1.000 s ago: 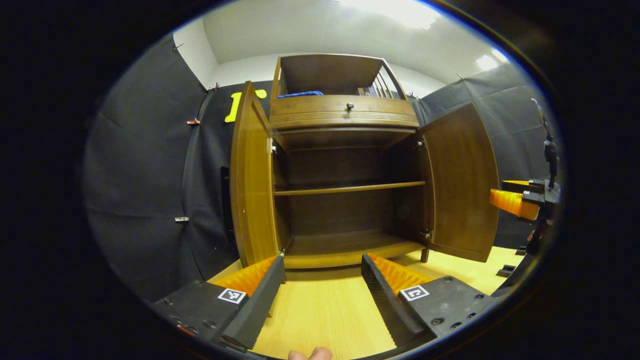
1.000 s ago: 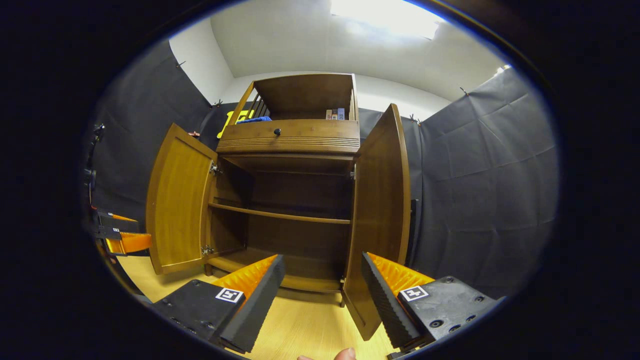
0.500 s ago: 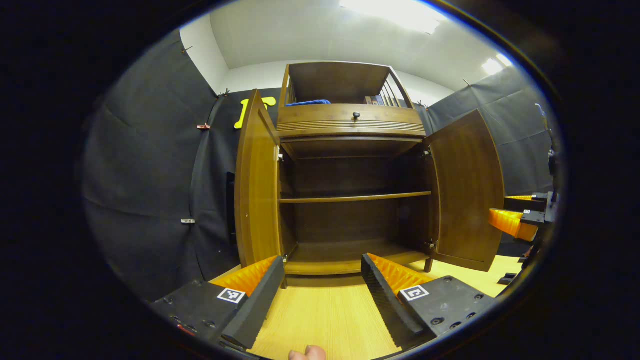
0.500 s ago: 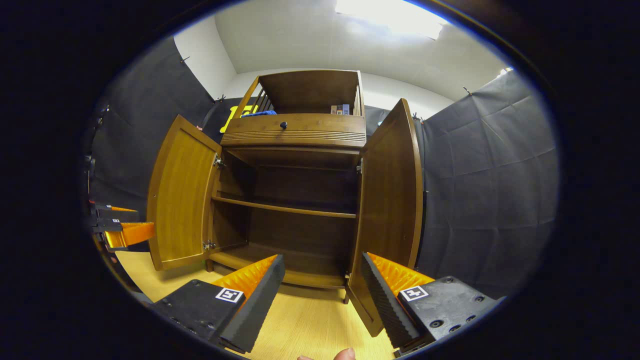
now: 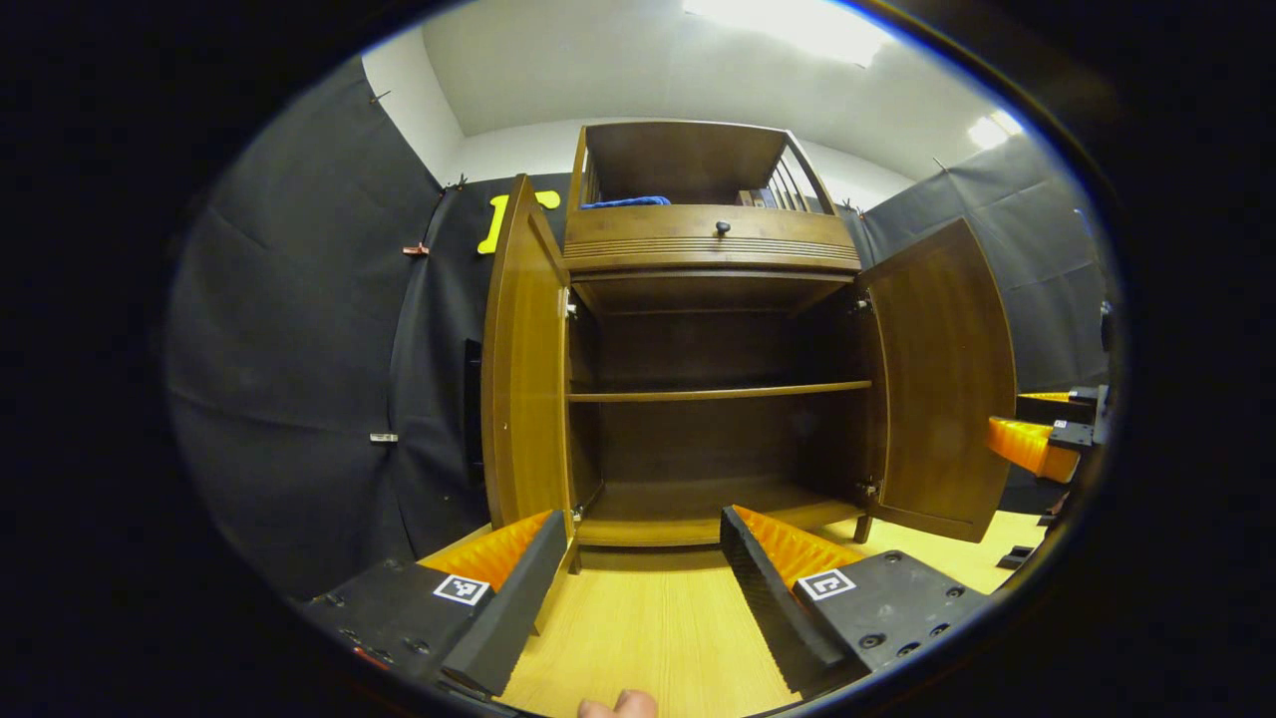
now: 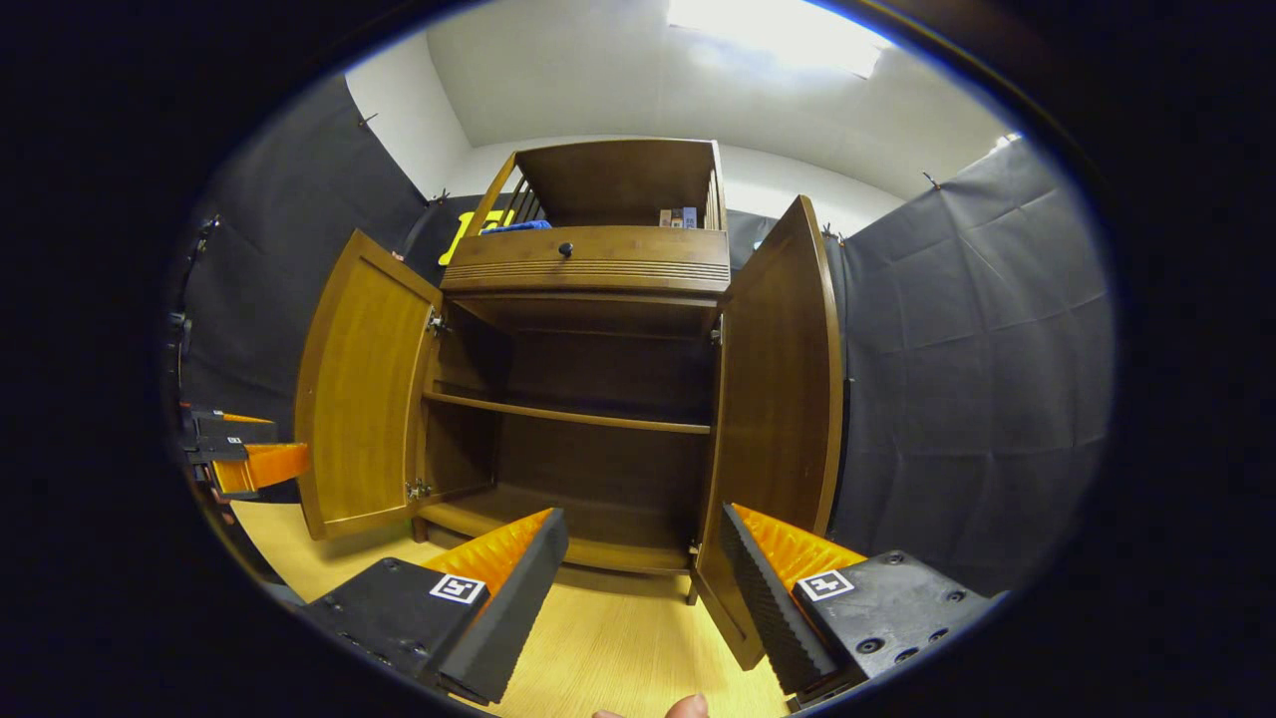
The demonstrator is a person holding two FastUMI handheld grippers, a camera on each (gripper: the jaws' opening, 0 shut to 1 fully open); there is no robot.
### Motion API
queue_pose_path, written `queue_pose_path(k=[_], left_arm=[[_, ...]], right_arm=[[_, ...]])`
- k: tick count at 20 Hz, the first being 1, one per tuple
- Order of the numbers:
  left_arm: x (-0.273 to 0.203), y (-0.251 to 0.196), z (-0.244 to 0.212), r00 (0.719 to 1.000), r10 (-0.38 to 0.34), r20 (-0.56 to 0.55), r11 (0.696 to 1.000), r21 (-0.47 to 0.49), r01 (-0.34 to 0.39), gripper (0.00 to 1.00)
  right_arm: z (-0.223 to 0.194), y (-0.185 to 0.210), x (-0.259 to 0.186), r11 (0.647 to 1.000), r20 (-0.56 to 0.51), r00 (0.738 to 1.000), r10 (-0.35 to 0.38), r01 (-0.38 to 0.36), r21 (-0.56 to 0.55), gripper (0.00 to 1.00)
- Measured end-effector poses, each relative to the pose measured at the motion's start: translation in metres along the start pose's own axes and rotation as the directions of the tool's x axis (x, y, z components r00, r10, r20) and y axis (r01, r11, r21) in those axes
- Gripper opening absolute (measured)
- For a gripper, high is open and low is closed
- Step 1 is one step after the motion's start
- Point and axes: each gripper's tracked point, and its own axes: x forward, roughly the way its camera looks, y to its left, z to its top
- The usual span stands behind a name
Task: Open the right door of the double-door shoe cabinet with the right hand, and open the left door with the left hand.
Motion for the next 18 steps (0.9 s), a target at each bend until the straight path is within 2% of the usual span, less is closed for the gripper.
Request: queue_pose_path(k=[2, 4, 5, 6, 16, 18], left_arm=[[-0.0006, -0.0022, -0.0013, 1.0, -0.006, -0.003, 1.0, 0.001, 0.006, 0.96], [-0.0009, -0.003, -0.0003, 1.0, -0.008, -0.002, 1.0, 0.001, 0.008, 0.96], [-0.0005, -0.0022, 0.0003, 1.0, -0.007, 0.0, 1.0, 0.002, 0.007, 1.0], [-0.0013, -0.0015, 0.0005, 1.0, -0.006, 0.002, 1.0, 0.0, 0.006, 0.96], [0.0004, 0.0026, -0.0035, 1.0, 0.011, -0.011, 1.0, 0.005, -0.011, 0.96], [0.0014, 0.0034, -0.0054, 1.0, 0.014, -0.017, 1.0, 0.001, -0.014, 0.96]], right_arm=[[0.0011, -0.0017, -0.0011, 1.0, 0.002, 1.0, -0.002, 0.002, 0.0, 0.97], [0.001, -0.0029, -0.0015, 1.0, 0.003, 1.0, -0.004, 0.004, 0.0, 0.97], [0.0015, -0.0033, -0.0016, 1.0, 0.003, 1.0, -0.006, 0.006, -0.001, 0.95], [0.0015, -0.004, -0.0012, 1.0, 0.002, 1.0, -0.007, 0.007, 0.0, 0.97], [-0.0017, -0.0058, -0.0002, 1.0, -0.006, 1.0, -0.016, 0.015, -0.007, 0.95], [-0.0033, -0.0052, 0.0004, 1.0, -0.013, 1.0, -0.015, 0.015, -0.009, 0.98]])
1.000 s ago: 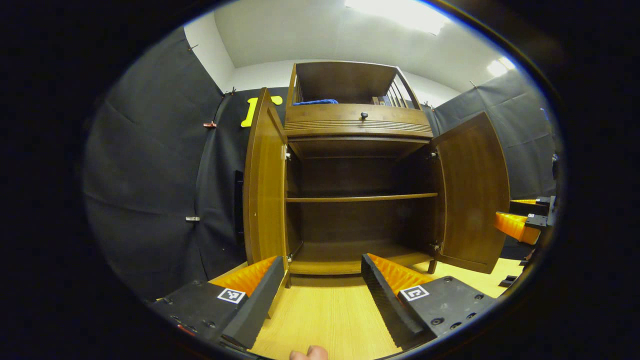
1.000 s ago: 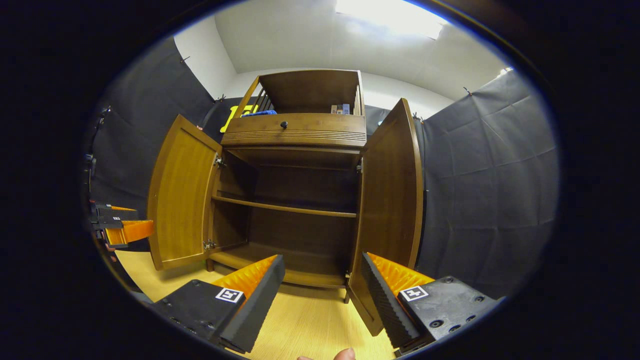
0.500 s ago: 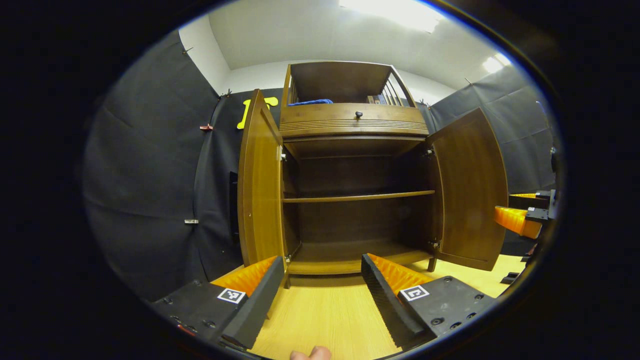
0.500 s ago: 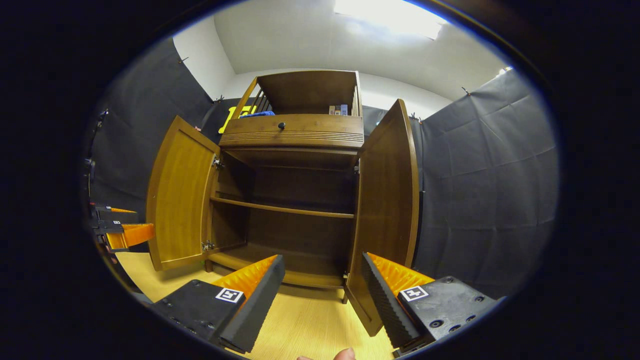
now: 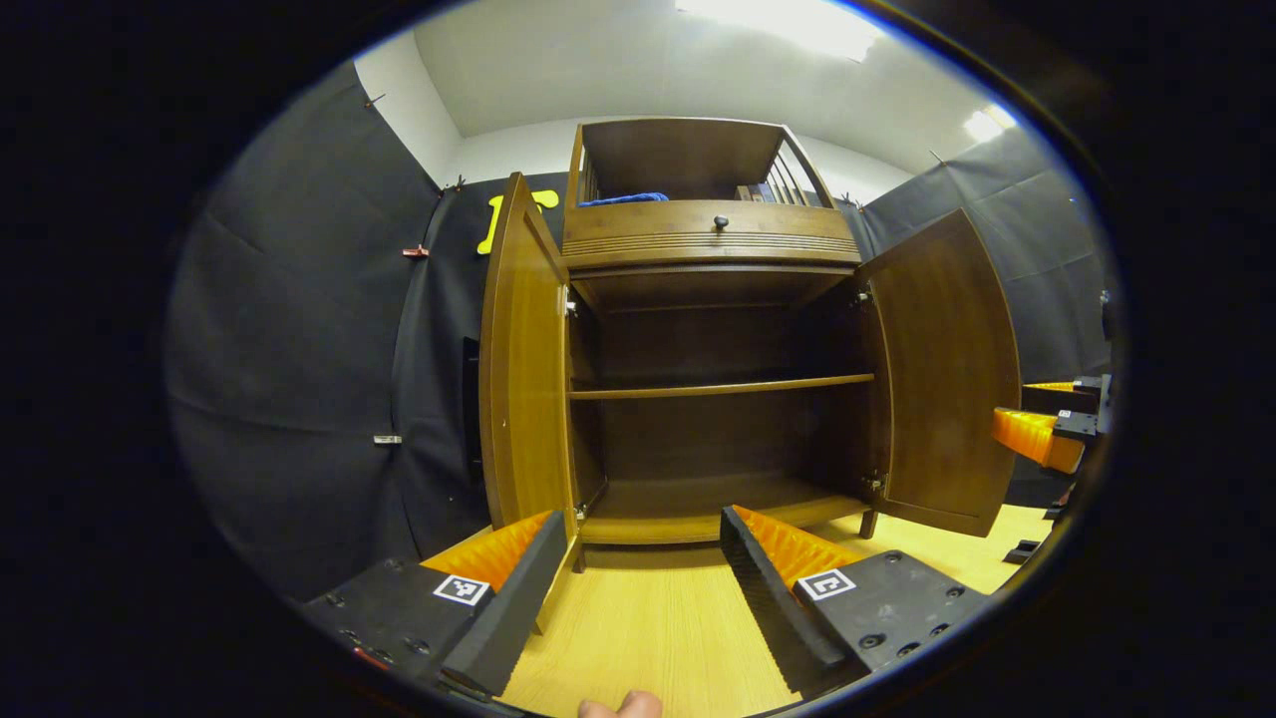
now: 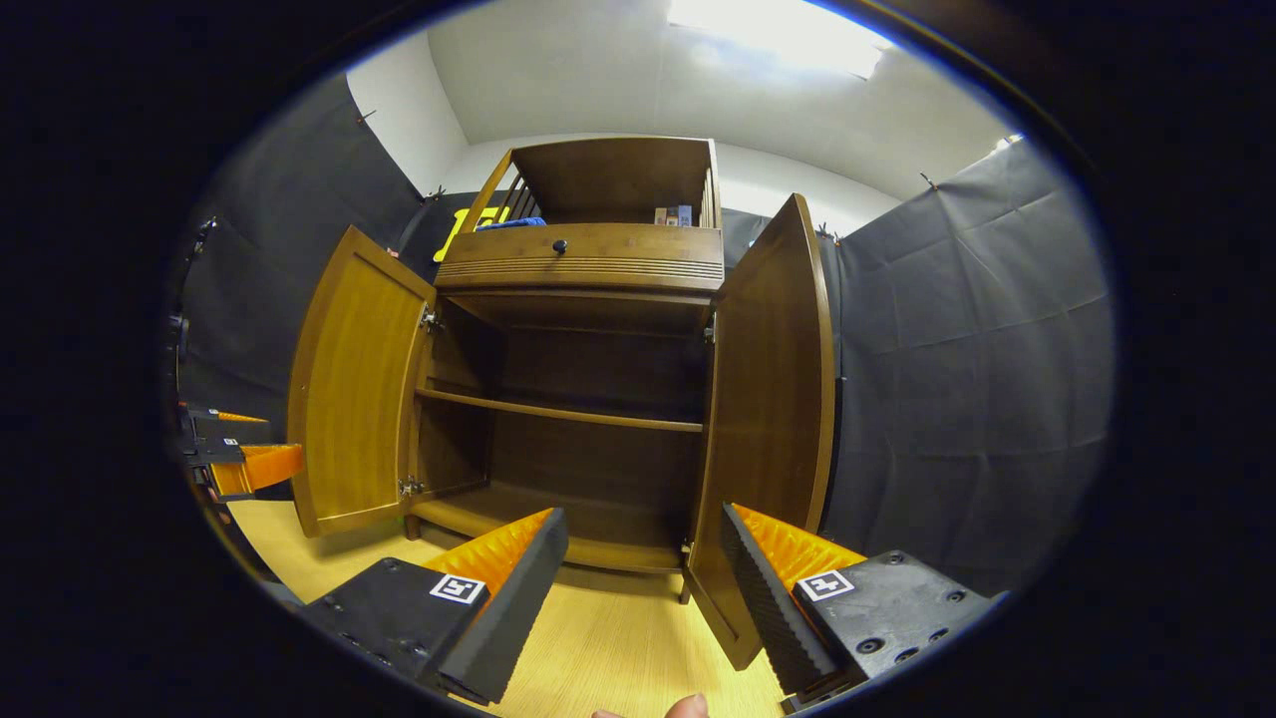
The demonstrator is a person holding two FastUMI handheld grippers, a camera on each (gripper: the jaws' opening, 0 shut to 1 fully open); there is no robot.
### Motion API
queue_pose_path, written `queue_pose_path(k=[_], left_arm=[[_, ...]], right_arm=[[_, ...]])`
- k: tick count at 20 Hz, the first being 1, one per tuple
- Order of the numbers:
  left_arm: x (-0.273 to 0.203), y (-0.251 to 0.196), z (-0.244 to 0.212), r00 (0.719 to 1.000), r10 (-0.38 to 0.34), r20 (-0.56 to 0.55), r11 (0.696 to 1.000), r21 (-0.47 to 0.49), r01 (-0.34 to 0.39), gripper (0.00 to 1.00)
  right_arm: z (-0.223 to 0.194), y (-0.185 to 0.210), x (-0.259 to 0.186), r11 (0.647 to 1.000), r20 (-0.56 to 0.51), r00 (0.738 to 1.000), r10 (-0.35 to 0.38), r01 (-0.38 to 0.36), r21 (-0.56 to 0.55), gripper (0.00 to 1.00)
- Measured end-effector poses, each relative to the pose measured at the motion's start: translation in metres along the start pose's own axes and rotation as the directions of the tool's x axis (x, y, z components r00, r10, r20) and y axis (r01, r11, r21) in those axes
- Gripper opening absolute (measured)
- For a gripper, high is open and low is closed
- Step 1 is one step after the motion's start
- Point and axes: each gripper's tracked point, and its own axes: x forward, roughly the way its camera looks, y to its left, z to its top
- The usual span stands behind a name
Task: Open the right door of the double-door shoe cabinet with the right hand, and open the left door with the left hand.
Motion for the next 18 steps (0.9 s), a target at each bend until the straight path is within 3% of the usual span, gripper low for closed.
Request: queue_pose_path(k=[11, 12, 18], left_arm=[[0.0001, -0.0002, 0.0006, 1.0, 0.005, -0.003, 1.0, -0.001, -0.005, 0.96], [0.0, -0.0007, -0.0004, 1.0, 0.004, -0.004, 1.0, -0.001, -0.004, 1.0], [-0.0001, -0.0028, -0.0009, 1.0, -0.001, -0.006, 1.0, 0.003, 0.001, 0.96]], right_arm=[[-0.0076, -0.0048, 0.0006, 1.0, -0.03, 0.999, -0.015, 0.015, -0.006, 0.95], [-0.0081, -0.005, 0.0007, 1.0, -0.029, 0.999, -0.015, 0.014, -0.005, 0.98], [-0.0087, -0.004, 0.0019, 1.0, -0.033, 0.999, -0.013, 0.013, -0.009, 0.98]])
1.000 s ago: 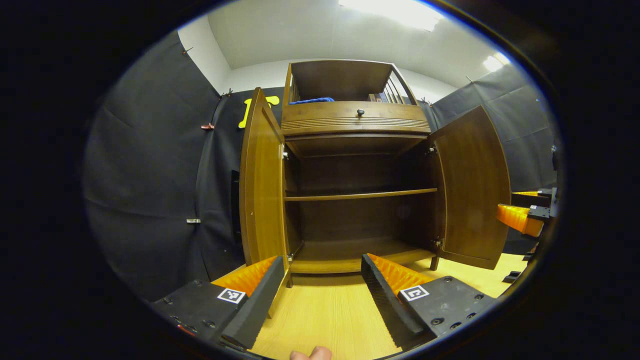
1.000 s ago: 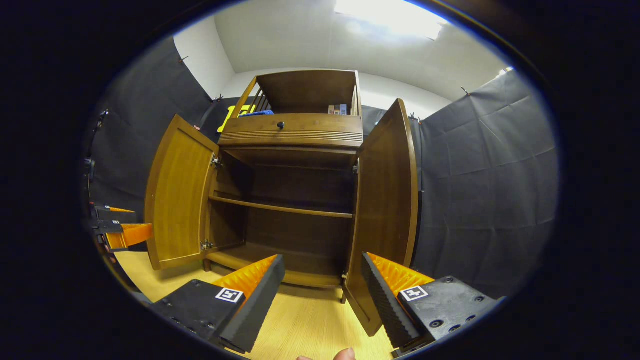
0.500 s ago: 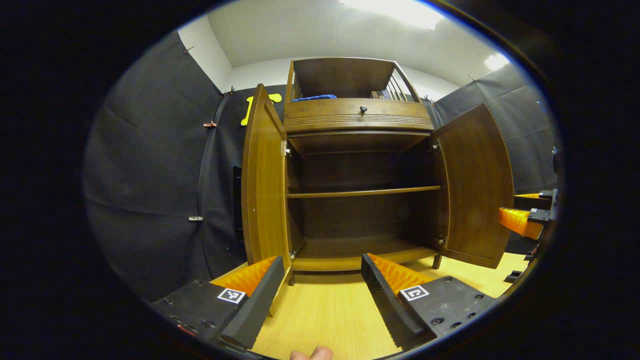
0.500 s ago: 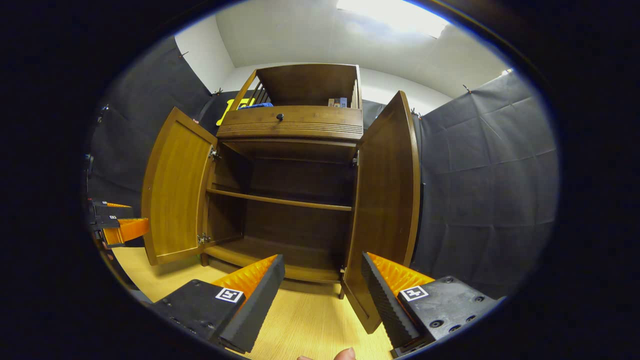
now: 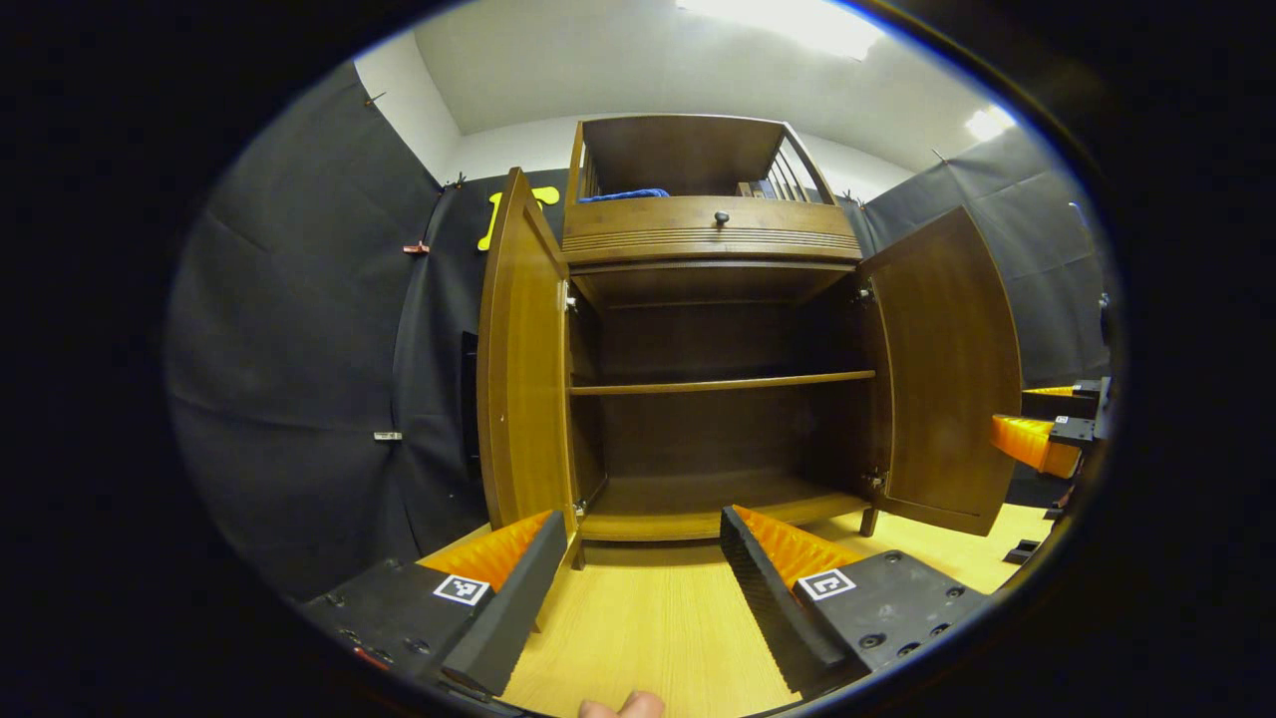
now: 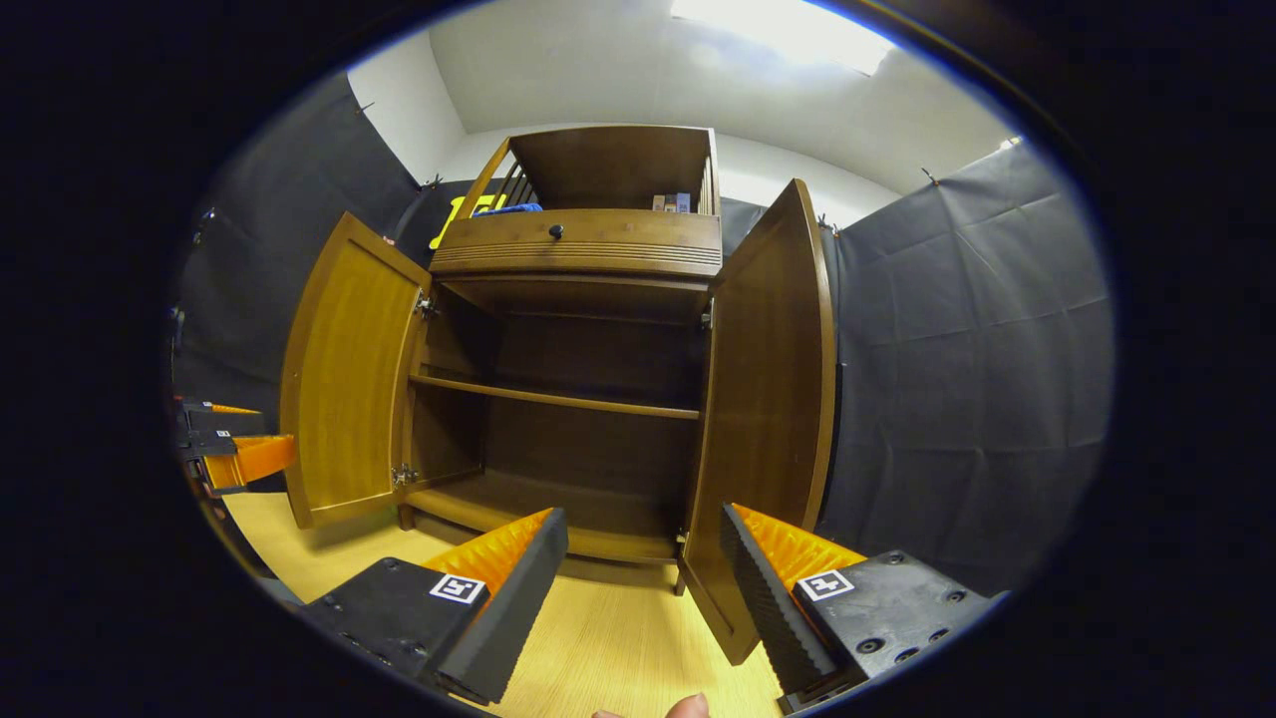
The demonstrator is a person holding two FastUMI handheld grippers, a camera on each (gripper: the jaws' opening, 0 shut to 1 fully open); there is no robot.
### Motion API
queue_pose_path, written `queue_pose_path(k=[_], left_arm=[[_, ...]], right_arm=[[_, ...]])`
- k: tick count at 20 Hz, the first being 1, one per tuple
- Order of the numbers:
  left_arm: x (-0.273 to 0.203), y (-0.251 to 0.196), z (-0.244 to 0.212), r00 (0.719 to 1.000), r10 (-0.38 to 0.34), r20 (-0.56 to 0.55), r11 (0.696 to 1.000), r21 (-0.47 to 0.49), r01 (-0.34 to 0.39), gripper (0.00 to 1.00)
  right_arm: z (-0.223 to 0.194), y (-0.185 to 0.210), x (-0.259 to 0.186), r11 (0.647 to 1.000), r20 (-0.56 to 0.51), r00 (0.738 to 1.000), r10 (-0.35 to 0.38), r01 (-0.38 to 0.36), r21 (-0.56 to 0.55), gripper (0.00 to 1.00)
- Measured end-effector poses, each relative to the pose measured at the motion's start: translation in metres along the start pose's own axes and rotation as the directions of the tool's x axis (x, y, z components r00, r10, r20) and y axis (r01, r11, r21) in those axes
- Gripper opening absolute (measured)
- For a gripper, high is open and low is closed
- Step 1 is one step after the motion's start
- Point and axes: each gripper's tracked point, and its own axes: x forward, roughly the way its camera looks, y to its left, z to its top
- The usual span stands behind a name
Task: Open the right door of the double-door shoe cabinet with the right hand, and open the left door with the left hand.
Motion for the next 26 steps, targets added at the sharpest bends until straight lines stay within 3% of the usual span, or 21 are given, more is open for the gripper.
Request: queue_pose_path(k=[26], left_arm=[[-0.0011, -0.0021, 0.0007, 1.0, -0.009, 0.001, 1.0, -0.006, 0.009, 0.96]], right_arm=[[0.0021, -0.0007, -0.002, 1.0, 0.004, 1.0, 0.0, 0.0, -0.002, 0.98]])
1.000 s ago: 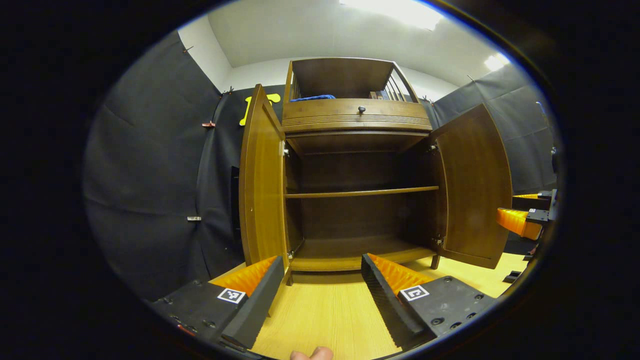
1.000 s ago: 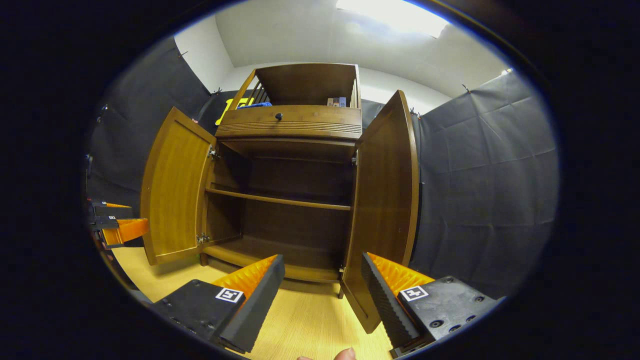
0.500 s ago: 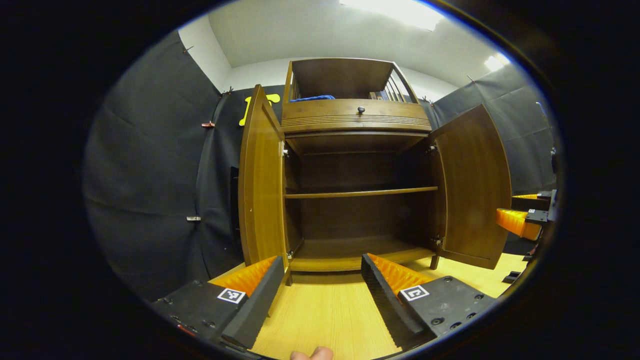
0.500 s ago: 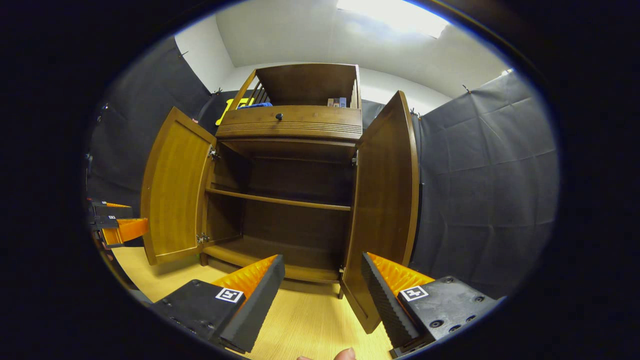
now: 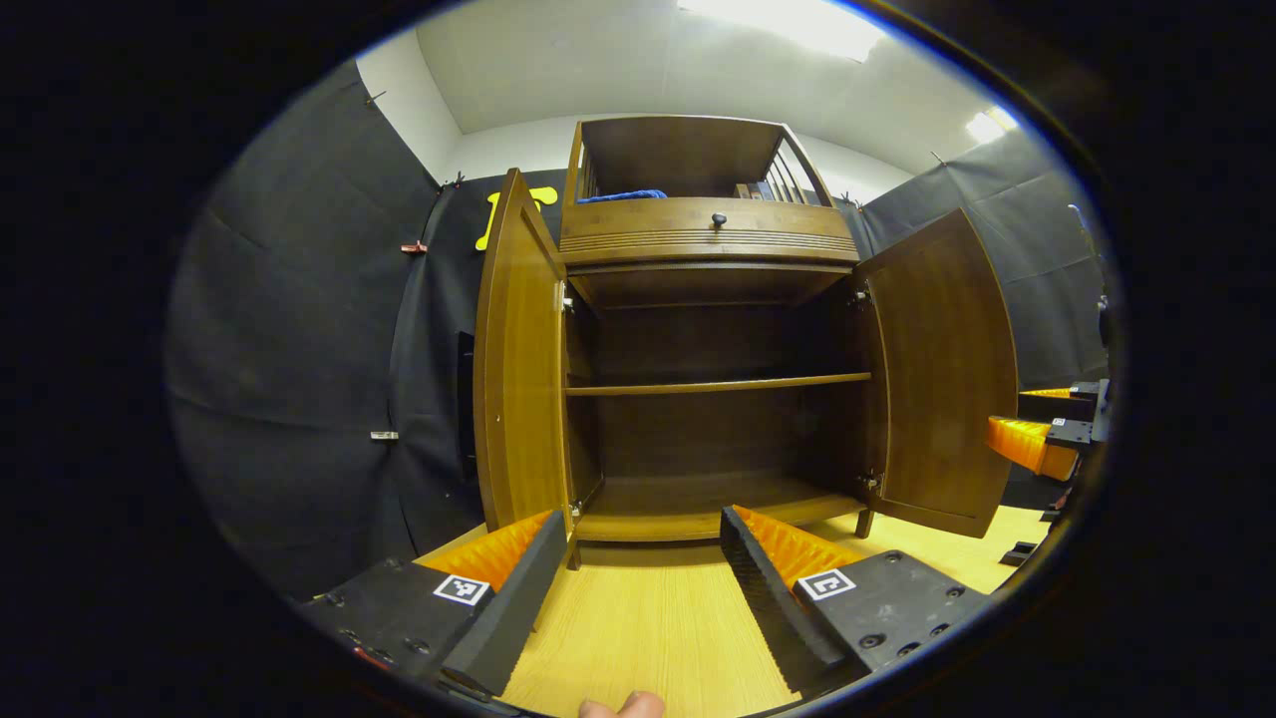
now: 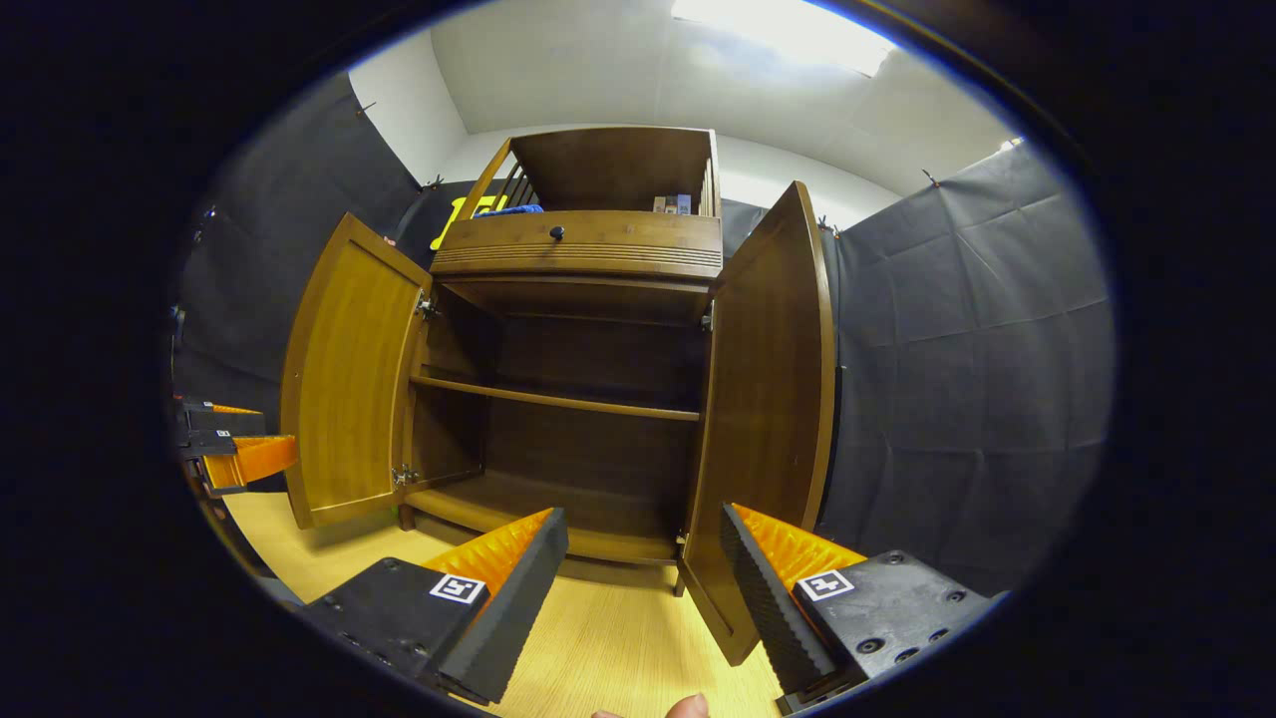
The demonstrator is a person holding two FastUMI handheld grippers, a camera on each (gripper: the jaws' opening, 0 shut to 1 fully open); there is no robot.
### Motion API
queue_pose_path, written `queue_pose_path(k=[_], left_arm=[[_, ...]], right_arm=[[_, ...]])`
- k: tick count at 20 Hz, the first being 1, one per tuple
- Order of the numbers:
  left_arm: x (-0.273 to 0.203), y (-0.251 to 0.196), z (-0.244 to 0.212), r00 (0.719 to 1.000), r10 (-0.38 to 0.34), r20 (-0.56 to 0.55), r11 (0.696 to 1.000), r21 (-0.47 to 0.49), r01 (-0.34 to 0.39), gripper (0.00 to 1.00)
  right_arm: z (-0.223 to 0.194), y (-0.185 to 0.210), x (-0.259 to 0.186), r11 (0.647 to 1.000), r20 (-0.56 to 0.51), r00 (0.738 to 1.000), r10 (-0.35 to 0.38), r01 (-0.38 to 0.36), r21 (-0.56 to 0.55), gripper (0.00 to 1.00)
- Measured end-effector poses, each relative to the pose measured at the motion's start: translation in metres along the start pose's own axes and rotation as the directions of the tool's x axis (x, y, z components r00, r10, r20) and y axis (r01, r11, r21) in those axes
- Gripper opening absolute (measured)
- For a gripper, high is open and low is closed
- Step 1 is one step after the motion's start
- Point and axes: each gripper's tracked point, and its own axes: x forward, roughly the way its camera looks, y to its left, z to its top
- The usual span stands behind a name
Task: Open the right door of the double-door shoe cabinet with the right hand, and open the left door with the left hand.
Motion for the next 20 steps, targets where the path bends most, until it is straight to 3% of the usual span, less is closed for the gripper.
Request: queue_pose_path(k=[8, 9, 10, 20], left_arm=[[0.0001, 0.0, 0.0001, 1.0, -0.002, 0.0, 1.0, -0.001, 0.002, 0.96], [-0.0002, -0.0004, 0.0007, 1.0, -0.002, 0.0, 1.0, -0.001, 0.002, 1.0], [0.0, -0.0006, 0.0001, 1.0, -0.002, -0.001, 1.0, -0.002, 0.002, 0.96], [-0.0003, -0.0006, 0.0006, 1.0, -0.004, 0.0, 1.0, -0.006, 0.004, 0.96]], right_arm=[[-0.0009, 0.0009, -0.0018, 1.0, 0.001, 1.0, 0.002, -0.002, -0.001, 0.98], [-0.0007, 0.0007, -0.0018, 1.0, 0.002, 1.0, 0.001, -0.001, -0.001, 0.98], [-0.0004, 0.0009, -0.0013, 1.0, 0.001, 1.0, 0.002, -0.002, -0.001, 0.98], [-0.0015, 0.0004, -0.0003, 1.0, 0.001, 1.0, 0.001, -0.001, 0.001, 0.97]])
